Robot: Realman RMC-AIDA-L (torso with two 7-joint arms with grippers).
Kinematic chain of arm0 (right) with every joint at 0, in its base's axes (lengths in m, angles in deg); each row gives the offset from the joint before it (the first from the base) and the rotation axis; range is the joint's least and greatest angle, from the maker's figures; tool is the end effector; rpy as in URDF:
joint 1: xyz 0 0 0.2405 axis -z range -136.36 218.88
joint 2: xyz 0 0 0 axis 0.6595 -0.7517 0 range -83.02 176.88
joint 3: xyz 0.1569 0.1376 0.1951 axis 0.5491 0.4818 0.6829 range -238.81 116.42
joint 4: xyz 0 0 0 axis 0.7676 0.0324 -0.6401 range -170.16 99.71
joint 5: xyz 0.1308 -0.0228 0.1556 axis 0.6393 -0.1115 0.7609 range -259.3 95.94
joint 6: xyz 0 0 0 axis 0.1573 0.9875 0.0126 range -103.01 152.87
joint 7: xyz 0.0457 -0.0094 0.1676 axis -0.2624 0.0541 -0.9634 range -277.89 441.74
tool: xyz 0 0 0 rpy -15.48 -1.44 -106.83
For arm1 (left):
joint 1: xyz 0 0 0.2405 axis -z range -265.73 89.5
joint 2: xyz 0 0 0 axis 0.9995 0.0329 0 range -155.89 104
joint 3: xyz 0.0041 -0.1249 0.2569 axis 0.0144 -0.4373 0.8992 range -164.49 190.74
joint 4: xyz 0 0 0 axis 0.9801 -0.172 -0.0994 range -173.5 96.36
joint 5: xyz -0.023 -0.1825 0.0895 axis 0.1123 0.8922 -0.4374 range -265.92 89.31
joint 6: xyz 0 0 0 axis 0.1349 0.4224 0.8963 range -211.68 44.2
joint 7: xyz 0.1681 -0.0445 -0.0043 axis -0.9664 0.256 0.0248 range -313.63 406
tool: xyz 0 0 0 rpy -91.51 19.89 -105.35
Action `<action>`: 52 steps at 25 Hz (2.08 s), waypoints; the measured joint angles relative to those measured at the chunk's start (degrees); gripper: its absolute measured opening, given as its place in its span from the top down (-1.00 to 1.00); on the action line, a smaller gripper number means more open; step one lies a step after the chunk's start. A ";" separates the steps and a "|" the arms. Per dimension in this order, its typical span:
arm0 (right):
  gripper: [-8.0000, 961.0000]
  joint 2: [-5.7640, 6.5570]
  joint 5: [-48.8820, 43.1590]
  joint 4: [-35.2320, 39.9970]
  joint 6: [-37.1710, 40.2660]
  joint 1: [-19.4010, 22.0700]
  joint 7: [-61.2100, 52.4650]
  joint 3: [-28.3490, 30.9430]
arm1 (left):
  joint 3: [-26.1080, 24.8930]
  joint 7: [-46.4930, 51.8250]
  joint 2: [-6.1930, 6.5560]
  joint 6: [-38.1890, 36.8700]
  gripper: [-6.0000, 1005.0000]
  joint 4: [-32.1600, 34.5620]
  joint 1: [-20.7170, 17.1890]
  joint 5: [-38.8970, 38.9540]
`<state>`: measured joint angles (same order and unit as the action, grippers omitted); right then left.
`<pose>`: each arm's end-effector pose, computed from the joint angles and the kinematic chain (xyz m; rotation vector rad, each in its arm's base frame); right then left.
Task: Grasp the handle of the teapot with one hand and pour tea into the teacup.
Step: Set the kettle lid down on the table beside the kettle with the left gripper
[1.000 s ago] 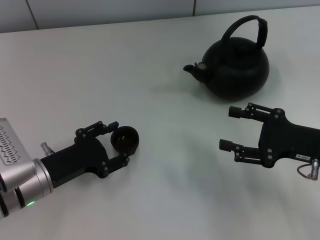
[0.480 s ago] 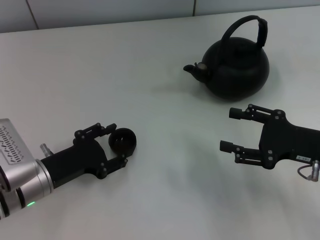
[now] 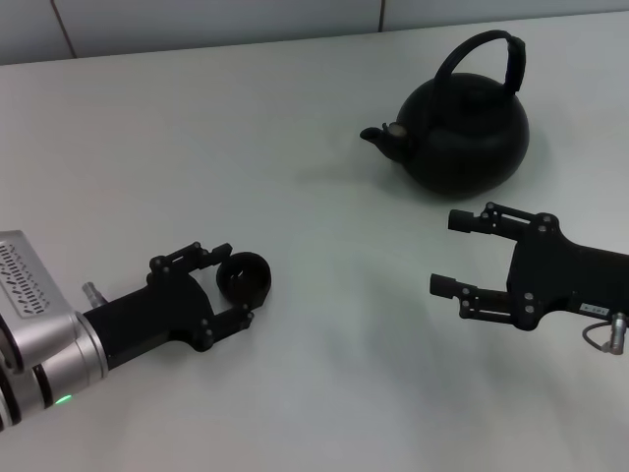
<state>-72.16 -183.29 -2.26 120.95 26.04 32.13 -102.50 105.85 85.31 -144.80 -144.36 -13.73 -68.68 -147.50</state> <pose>0.3157 0.2671 -0.0339 -2.5514 0.2741 0.8401 -0.3012 0.3033 -0.1305 -2.5861 -0.2694 -0.5489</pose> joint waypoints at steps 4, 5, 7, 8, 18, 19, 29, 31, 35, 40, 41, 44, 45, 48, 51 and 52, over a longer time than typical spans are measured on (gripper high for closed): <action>-0.59 0.00 0.00 -0.12 -0.38 -0.19 0.01 -0.25 | -0.04 0.00 0.09 0.09 -0.42 0.42 -0.30 -0.05; -0.59 0.00 0.00 -0.13 -0.43 -0.22 0.01 -0.29 | -0.05 0.00 0.09 0.09 -0.43 0.42 -0.30 -0.04; -0.59 0.00 0.00 -0.15 -0.48 -0.24 -0.01 -0.31 | -0.06 0.00 0.10 0.12 -0.44 0.43 -0.30 0.02; -0.59 0.00 0.00 -0.19 -0.50 -0.25 -0.02 -0.25 | -0.06 0.00 0.10 0.12 -0.45 0.43 -0.30 0.02; -0.59 0.00 0.00 -0.27 -0.66 -0.25 -0.17 -0.10 | -0.06 0.00 0.12 0.18 -0.51 0.57 -0.32 0.02; -0.59 0.00 0.00 -0.26 -0.66 -0.25 -0.18 -0.10 | -0.08 0.02 0.12 0.37 -0.52 0.73 -0.33 0.24; -0.59 0.00 0.01 -0.03 -0.50 -0.07 -0.21 -0.01 | 0.24 1.06 0.04 0.08 -0.60 1.02 -0.38 0.11; -0.59 0.00 0.01 -0.04 -0.51 -0.07 -0.21 -0.01 | 0.35 1.60 0.07 0.04 -0.63 1.10 -0.37 -0.05; -0.59 0.00 0.01 -0.08 -0.64 -0.07 -0.21 0.00 | 0.26 1.65 0.12 -0.24 -0.69 2.04 -0.95 -0.07; -0.60 0.00 0.01 -0.14 -0.63 -0.07 -0.21 -0.09 | 0.32 1.59 0.32 -0.56 -0.70 6.24 -3.61 -0.07; -0.60 0.01 0.01 -0.20 -0.63 -0.07 -0.21 -0.17 | 0.32 1.60 0.38 -0.60 -0.70 7.16 -4.21 -0.07; -0.59 0.00 0.01 -0.30 -0.63 -0.07 -0.21 -0.22 | 0.32 1.70 0.60 -0.96 -0.70 8.79 -5.42 -0.07; -0.59 0.00 0.01 -0.29 -0.63 -0.07 -0.20 -0.17 | 0.32 1.72 0.68 -1.44 -0.70 9.14 -5.73 -0.06; -0.59 -0.05 0.11 -0.29 -0.61 0.05 -0.09 -0.02 | 0.16 1.73 0.99 -4.55 -0.70 9.67 -6.46 -0.15; -0.59 -0.12 0.30 -0.32 -0.66 0.16 0.01 -0.02 | -0.44 1.91 1.62 -9.60 -0.70 10.50 -7.25 -1.28; -0.59 -0.15 0.34 -0.40 -0.66 0.19 0.01 -0.14 | -1.43 3.27 2.57 -13.73 -0.70 11.54 -7.74 -3.53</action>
<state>-72.31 -182.95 -2.66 120.29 26.23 32.13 -102.64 104.42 88.58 -142.23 -158.09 -2.19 -76.42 -151.03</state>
